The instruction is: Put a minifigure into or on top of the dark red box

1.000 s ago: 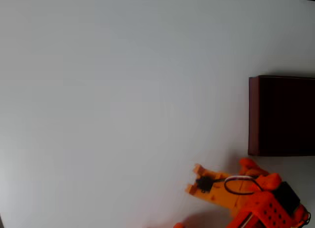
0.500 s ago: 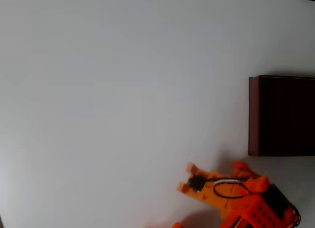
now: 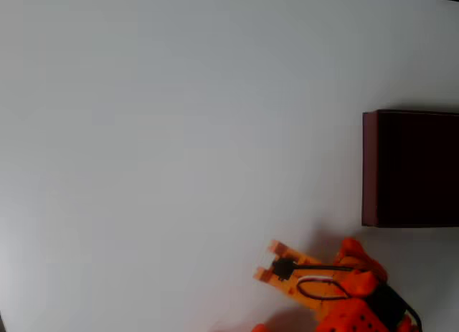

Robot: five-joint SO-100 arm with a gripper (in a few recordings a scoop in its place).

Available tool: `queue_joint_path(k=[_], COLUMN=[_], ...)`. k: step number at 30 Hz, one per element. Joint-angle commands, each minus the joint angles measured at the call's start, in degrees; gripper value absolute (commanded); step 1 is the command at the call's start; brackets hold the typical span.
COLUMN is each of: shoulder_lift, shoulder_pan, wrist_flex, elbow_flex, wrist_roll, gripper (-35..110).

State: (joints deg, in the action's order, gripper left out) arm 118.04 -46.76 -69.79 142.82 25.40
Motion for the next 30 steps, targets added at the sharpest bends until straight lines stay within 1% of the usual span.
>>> queue_joint_path(k=[1,12,20,26,30], shoulder_lift=[0.7,-0.5,-1.3,-5.0,-8.0], shoulder_pan=[-0.6,0.4,1.4,3.1,3.3], wrist_flex=[1.2,4.1,4.7,4.0,3.3], elbow_flex=[1.3,3.6,3.9,2.1,0.5], wrist_roll=[1.5,0.8,-0.2,-0.4,-0.3], gripper=[34,32,26,18,9])
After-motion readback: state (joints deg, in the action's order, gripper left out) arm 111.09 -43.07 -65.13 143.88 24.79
